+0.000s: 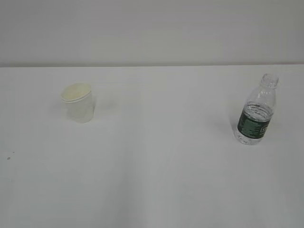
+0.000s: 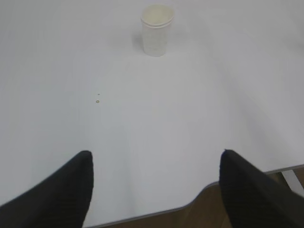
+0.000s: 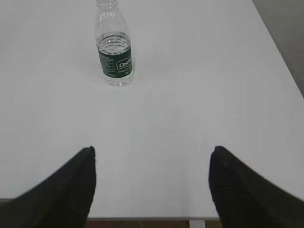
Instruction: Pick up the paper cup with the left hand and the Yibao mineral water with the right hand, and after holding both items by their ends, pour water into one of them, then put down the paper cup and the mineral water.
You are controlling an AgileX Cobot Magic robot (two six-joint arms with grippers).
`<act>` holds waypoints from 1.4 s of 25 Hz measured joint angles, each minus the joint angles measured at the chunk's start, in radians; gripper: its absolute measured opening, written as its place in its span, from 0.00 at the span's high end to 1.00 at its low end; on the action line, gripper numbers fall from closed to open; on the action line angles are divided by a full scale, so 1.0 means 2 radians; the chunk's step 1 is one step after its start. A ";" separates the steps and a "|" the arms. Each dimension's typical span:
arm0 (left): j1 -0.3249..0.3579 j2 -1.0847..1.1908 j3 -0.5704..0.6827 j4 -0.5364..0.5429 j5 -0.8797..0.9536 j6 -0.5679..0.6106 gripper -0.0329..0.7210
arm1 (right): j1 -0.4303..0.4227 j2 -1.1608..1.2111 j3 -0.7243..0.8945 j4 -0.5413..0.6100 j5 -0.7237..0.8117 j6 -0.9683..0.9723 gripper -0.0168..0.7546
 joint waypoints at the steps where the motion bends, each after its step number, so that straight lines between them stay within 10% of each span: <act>1: 0.000 0.000 0.000 0.000 0.000 0.000 0.17 | 0.000 0.000 0.000 0.000 0.000 0.000 0.26; 35: 0.000 0.000 0.000 0.000 0.000 0.000 0.19 | 0.000 0.000 0.000 0.000 0.000 0.000 0.26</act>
